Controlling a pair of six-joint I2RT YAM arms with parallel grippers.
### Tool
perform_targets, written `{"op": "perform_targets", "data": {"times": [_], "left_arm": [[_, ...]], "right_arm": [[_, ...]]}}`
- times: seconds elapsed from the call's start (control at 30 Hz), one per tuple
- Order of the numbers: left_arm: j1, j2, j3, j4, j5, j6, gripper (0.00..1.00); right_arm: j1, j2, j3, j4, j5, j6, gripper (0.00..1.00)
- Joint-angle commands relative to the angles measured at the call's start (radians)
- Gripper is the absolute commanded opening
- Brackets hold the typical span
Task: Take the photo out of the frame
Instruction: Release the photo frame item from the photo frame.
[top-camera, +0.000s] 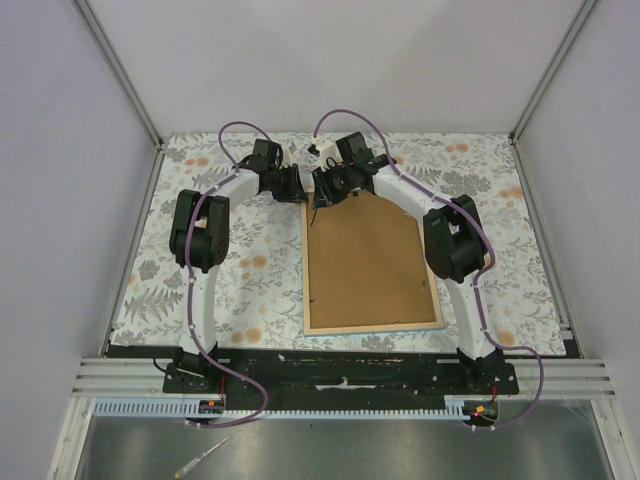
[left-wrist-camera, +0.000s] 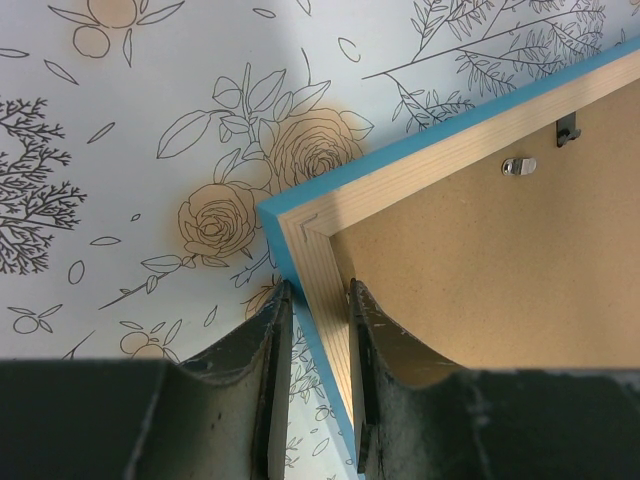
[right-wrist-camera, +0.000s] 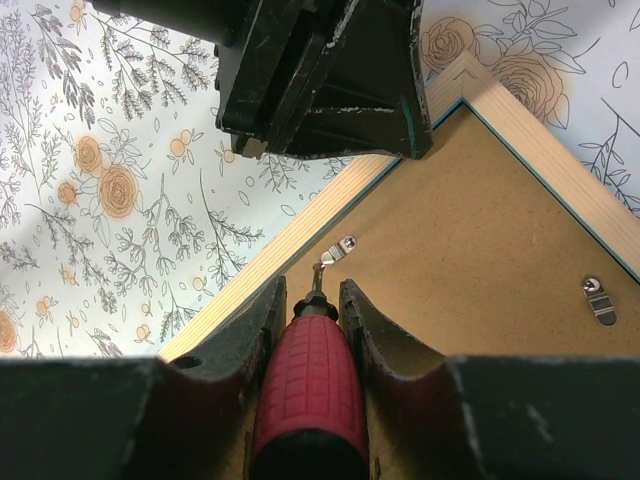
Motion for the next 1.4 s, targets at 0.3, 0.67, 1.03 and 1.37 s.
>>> {"op": "perform_targets", "data": {"times": [0.3, 0.67, 1.03, 1.37], "left_arm": [[0.004, 0.001, -0.032, -0.06, -0.006, 0.0, 0.26], [0.004, -0.029, -0.02, -0.06, 0.004, 0.011, 0.51], [0.009, -0.138, 0.094, -0.179, -0.013, 0.186, 0.71], [0.006, -0.373, -0.203, -0.239, 0.149, 0.39, 0.71]], "right_arm": [[0.007, -0.048, 0.027, 0.0, 0.035, -0.031, 0.0], [0.006, -0.298, -0.113, -0.021, 0.039, -0.123, 0.0], [0.004, -0.72, -0.499, -0.056, 0.015, -0.29, 0.0], [0.007, -0.958, -0.71, 0.008, -0.204, -0.399, 0.0]]}}
